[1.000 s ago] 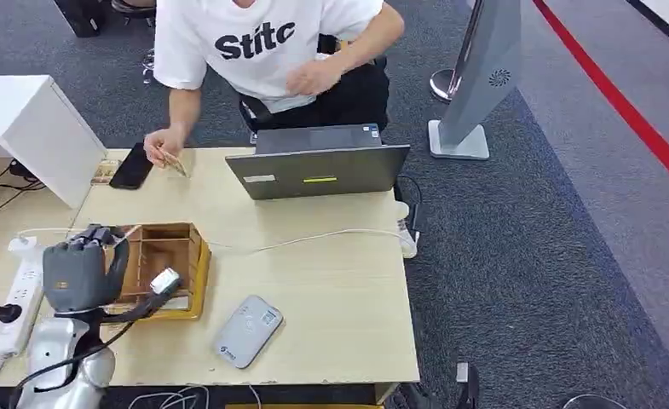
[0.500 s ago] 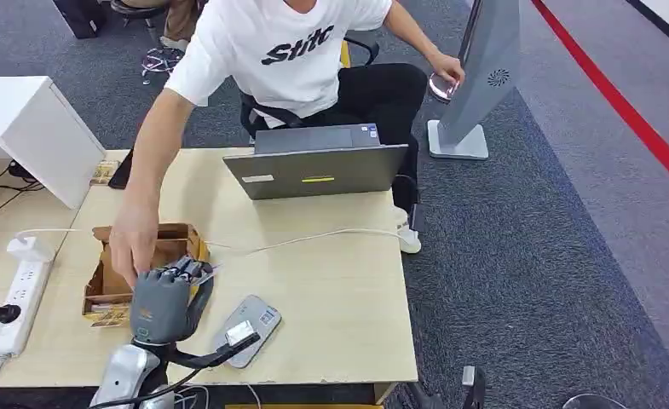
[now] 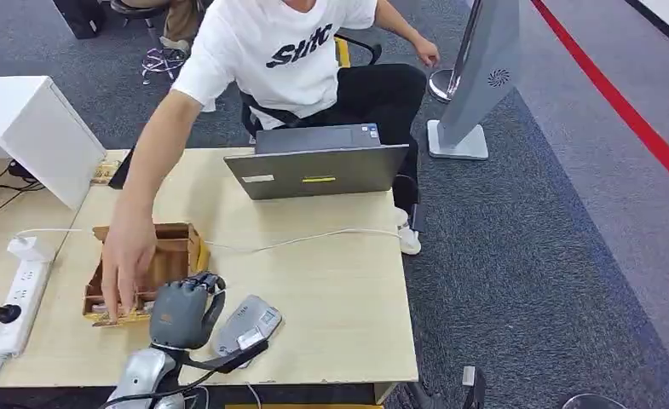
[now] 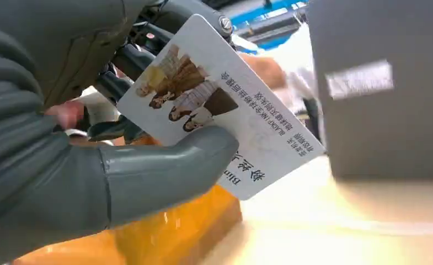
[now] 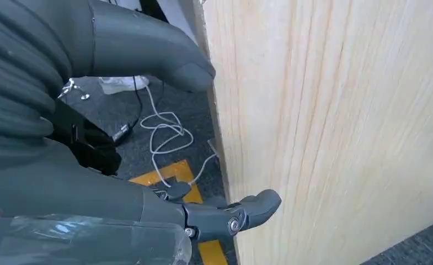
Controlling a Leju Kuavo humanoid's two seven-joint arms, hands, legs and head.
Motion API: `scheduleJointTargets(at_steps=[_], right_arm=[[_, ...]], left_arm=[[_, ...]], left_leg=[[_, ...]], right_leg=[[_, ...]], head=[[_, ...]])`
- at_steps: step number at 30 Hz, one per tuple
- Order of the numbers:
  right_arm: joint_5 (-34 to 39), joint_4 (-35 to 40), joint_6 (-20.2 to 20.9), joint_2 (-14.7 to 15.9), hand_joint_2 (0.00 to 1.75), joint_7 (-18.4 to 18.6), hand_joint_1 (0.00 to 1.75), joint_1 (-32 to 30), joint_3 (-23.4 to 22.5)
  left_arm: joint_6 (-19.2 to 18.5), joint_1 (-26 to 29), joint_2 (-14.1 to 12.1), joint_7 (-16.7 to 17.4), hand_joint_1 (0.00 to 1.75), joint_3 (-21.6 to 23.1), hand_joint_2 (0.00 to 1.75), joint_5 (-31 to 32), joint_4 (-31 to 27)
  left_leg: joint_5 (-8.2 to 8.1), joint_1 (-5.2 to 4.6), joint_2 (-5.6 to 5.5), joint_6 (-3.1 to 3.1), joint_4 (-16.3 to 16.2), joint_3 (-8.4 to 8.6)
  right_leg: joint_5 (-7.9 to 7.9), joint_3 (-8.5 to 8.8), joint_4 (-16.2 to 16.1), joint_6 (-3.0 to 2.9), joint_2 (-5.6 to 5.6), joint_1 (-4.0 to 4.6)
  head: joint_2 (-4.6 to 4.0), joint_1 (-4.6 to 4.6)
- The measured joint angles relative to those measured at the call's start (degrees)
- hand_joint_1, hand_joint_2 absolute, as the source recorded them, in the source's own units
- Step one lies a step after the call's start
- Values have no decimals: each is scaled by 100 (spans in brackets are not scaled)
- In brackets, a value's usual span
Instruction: Pass the card to the sensor for recognition and then transmit it.
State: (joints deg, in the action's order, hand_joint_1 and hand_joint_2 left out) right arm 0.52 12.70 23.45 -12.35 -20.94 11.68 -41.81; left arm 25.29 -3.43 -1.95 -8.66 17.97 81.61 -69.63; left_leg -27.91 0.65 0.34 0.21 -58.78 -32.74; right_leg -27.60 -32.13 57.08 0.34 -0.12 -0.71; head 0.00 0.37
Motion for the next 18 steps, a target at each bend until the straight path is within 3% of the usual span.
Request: scheduleJointTargets(at_steps=[18], right_arm=[[-37, 9, 9, -18, 175, -74, 0, -6, 9]], left_arm=[[-253, -17, 0, -57, 175, 238, 175, 35, 430]], left_leg=[[0, 1, 0, 0, 0, 0]], right_leg=[[0, -1, 0, 0, 0, 1]], head=[[0, 2]])
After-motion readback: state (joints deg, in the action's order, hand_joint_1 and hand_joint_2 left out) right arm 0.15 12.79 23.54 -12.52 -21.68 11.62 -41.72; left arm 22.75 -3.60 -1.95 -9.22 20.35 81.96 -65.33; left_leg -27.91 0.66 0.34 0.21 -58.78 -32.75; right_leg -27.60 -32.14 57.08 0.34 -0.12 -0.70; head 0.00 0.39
